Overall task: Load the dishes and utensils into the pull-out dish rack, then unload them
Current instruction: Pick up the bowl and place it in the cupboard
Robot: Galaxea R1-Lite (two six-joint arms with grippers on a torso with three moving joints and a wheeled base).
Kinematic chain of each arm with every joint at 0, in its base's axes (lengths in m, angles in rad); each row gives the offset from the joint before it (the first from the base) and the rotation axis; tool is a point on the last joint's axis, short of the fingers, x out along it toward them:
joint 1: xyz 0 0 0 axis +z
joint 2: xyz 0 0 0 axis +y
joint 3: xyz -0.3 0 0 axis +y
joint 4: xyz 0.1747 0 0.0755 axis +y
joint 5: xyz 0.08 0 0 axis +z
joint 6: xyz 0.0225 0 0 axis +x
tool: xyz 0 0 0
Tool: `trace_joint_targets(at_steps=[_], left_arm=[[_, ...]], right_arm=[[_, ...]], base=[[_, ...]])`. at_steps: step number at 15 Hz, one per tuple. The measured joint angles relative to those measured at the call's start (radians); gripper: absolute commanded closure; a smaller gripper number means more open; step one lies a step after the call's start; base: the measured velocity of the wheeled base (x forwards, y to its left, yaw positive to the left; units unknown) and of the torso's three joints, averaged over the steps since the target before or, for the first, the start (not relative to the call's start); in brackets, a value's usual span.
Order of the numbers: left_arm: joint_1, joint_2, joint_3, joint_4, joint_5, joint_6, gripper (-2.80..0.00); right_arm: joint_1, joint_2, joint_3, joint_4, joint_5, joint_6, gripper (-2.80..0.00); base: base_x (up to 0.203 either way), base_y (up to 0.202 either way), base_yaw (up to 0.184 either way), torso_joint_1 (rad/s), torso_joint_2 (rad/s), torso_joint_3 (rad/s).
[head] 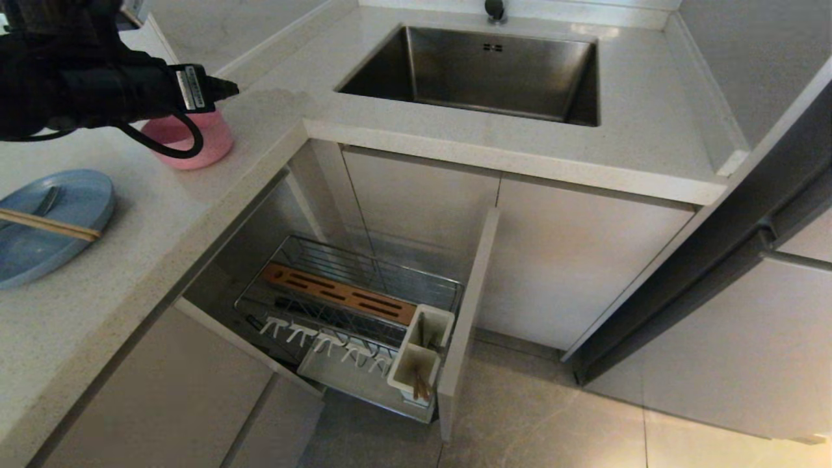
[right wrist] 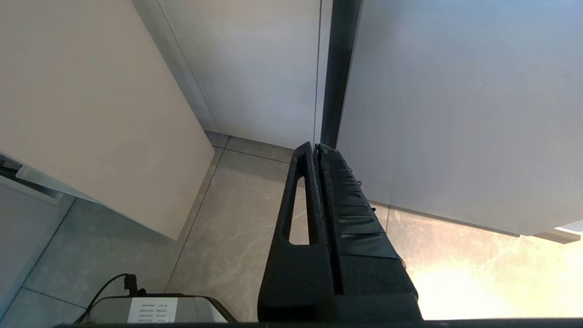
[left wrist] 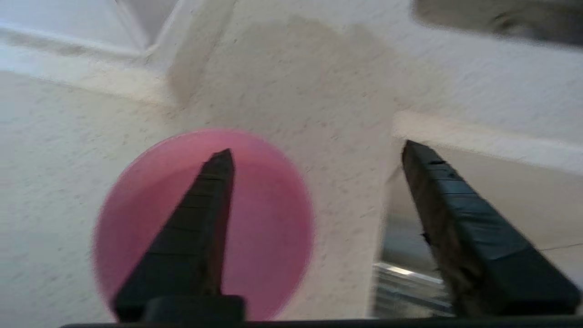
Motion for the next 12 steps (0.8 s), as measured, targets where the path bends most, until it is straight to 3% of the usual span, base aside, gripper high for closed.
trace_joint_targets(at_steps=[2,12], left_arm=[[-0.004,0.009,0.0,0.004,0.034,0.019,-2.8],[-0.044,0.065,-0.001,0.009,0.062,0.039,-2.8]], right_arm=[[0.0,0.0,0.0,0.0,0.0,0.0,0.0],[0.0,0.0,0.0,0.0,0.0,0.0,0.0]], base=[[0.0,0.0,0.0,0.0,0.0,0.0],[0.0,0.0,0.0,0.0,0.0,0.0]])
